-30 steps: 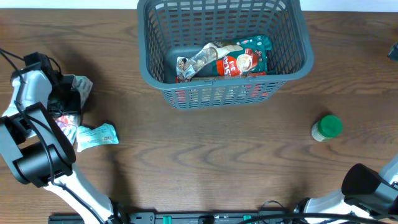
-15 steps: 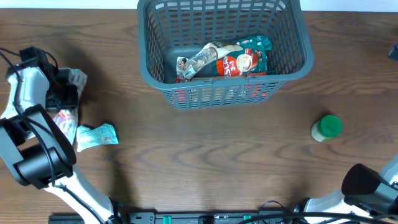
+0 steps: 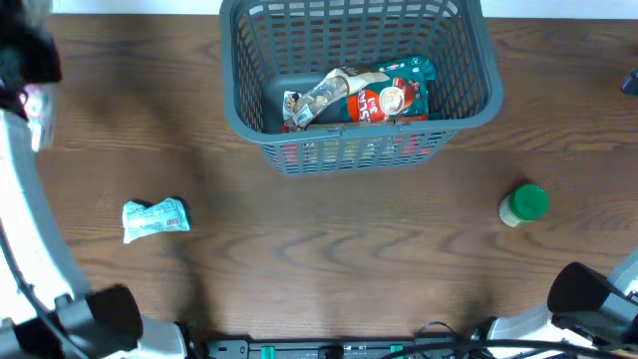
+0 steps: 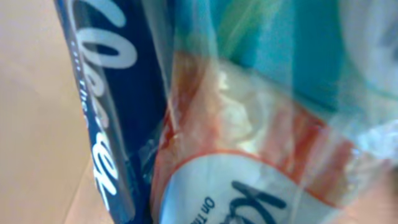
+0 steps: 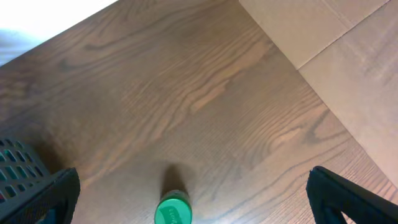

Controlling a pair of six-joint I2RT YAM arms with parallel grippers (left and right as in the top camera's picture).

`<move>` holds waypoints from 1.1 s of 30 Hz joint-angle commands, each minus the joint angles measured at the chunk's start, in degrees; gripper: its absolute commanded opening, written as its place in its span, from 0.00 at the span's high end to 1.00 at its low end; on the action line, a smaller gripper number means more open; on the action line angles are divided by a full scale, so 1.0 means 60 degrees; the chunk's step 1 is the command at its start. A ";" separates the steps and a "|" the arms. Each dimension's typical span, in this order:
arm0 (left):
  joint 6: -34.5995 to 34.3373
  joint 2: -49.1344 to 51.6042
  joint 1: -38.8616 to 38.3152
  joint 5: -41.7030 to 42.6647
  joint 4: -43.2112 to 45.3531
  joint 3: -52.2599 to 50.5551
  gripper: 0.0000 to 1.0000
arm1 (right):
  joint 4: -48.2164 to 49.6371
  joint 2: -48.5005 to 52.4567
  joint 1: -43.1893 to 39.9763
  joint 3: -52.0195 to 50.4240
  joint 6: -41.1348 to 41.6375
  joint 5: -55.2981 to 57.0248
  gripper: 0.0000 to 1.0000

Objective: Pack container
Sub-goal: 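Lift the tissue packs with the left gripper and carry over basket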

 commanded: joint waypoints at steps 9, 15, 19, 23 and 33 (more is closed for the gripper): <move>0.0251 -0.0477 -0.3836 0.2361 0.0554 0.1166 0.94 | -0.0015 0.0022 -0.0040 0.0051 0.0124 -0.0310 0.01; 0.1002 -0.0317 -0.6047 0.2357 0.0984 0.1166 0.94 | -0.0044 0.0022 -0.0040 0.0051 0.0124 -0.0470 0.01; 0.1067 -0.0182 -0.7012 0.2350 0.1027 0.1166 0.94 | -0.0040 0.0022 -0.0040 0.0051 0.0124 -0.0470 0.01; 0.1064 0.0091 -0.7431 0.2353 0.0827 0.1155 0.94 | -0.0051 0.0022 -0.0040 0.0051 0.0124 -0.0470 0.01; 0.1075 0.1501 -0.7839 0.2364 -0.0361 0.1155 0.94 | -0.0153 0.0022 -0.0040 0.0051 0.0124 -0.0470 0.01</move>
